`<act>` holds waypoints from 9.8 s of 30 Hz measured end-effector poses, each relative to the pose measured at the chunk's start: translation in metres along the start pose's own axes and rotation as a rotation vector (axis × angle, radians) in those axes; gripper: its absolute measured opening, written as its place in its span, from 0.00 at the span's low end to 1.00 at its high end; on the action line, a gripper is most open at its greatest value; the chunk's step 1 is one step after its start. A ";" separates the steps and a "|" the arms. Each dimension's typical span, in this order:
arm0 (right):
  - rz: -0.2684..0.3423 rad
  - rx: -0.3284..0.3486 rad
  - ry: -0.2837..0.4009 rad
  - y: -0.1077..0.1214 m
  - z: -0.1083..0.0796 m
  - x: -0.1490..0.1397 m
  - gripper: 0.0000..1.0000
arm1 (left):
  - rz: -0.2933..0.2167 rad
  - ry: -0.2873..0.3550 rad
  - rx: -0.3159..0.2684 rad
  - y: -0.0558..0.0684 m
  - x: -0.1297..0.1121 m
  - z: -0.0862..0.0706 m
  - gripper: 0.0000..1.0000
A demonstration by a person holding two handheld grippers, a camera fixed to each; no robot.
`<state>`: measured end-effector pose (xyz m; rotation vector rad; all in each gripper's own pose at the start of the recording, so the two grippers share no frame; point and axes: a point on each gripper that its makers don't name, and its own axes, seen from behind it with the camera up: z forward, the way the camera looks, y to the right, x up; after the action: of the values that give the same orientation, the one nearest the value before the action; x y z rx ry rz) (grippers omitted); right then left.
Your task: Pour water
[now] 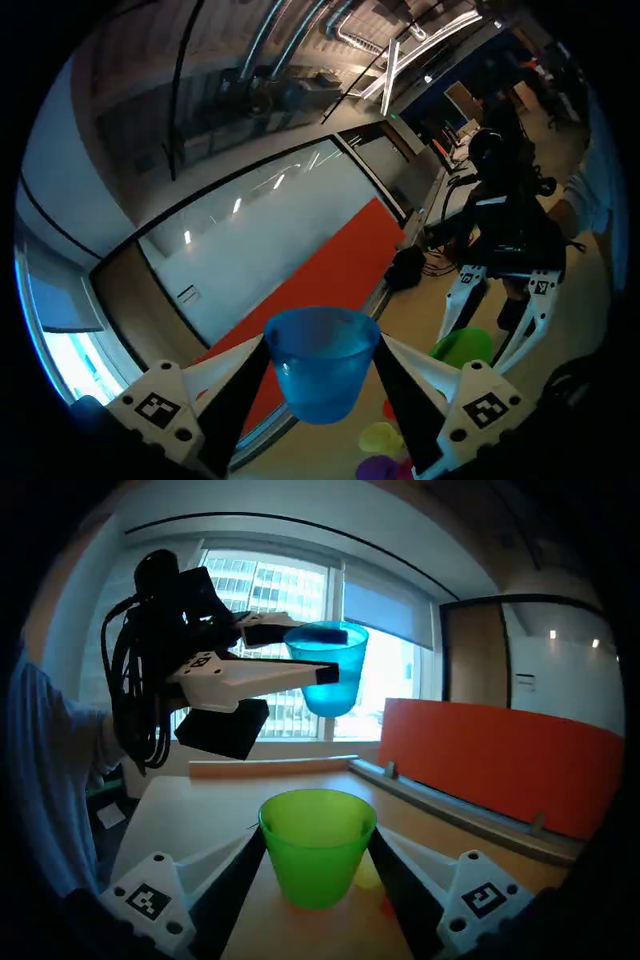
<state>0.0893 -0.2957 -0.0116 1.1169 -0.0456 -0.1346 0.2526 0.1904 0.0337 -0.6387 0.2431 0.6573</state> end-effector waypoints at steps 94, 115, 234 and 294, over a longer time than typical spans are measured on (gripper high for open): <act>0.003 -0.010 0.019 0.002 -0.002 0.006 0.89 | 0.627 0.062 0.118 -0.020 0.061 0.004 0.87; 0.003 -0.020 0.025 0.007 -0.005 0.008 0.89 | 0.753 0.071 0.130 -0.015 0.066 0.008 0.87; 0.047 -0.088 0.058 0.025 -0.040 0.017 0.89 | -0.354 -0.137 -0.068 0.017 -0.025 0.007 0.87; 0.138 -0.130 -0.194 0.035 -0.122 -0.055 0.89 | -0.667 -0.294 -0.291 0.204 -0.140 -0.034 0.87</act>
<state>0.0509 -0.1651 -0.0323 0.9651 -0.2827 -0.1207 0.0140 0.2249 -0.0331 -0.8346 -0.3401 0.1329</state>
